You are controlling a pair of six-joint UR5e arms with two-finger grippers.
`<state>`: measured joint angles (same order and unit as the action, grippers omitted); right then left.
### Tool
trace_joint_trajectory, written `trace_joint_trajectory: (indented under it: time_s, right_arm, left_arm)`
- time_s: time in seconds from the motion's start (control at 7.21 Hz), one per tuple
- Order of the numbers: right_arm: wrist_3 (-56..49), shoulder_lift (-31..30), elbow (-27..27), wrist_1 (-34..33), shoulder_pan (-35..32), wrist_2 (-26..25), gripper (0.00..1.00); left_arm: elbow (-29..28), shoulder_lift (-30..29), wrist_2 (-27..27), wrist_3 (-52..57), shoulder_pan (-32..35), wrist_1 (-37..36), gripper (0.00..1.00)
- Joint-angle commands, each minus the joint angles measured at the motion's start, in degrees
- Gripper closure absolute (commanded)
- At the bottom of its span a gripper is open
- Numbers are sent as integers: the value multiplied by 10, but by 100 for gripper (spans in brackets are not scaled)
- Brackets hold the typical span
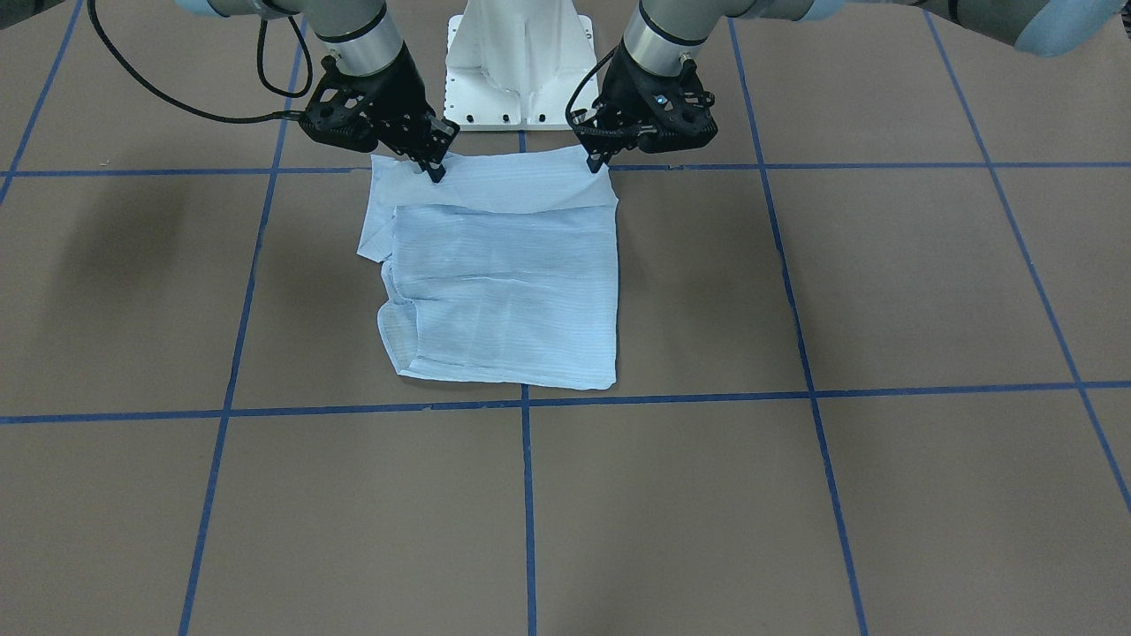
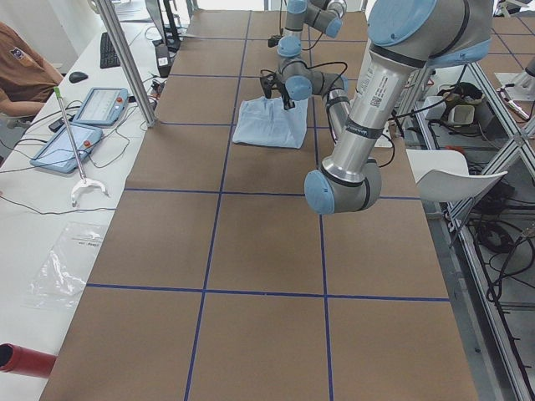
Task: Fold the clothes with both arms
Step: 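Lift the near shirt edge with both grippers and fold it away from the robot, then lay the folded edge onto the far shirt edge and open both grippers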
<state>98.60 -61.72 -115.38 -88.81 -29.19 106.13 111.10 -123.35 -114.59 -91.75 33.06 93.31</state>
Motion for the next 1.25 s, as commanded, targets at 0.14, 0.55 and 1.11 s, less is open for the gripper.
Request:
trace_joint_trajectory:
  time_s: [0.14, 0.55, 1.11]
  right_arm:
    - [-58, 50, 79, 4, -39, -6, 100]
    - [-80, 89, 163, 25, -54, -7, 100]
    - [-78, 91, 219, 86, -54, -6, 100]
  left_arm:
    - [-85, -16, 0, 10, 26, 78, 100]
    - [-141, -38, 0, 22, 46, 112, 100]
    - [-212, -45, 2, 18, 46, 184, 100]
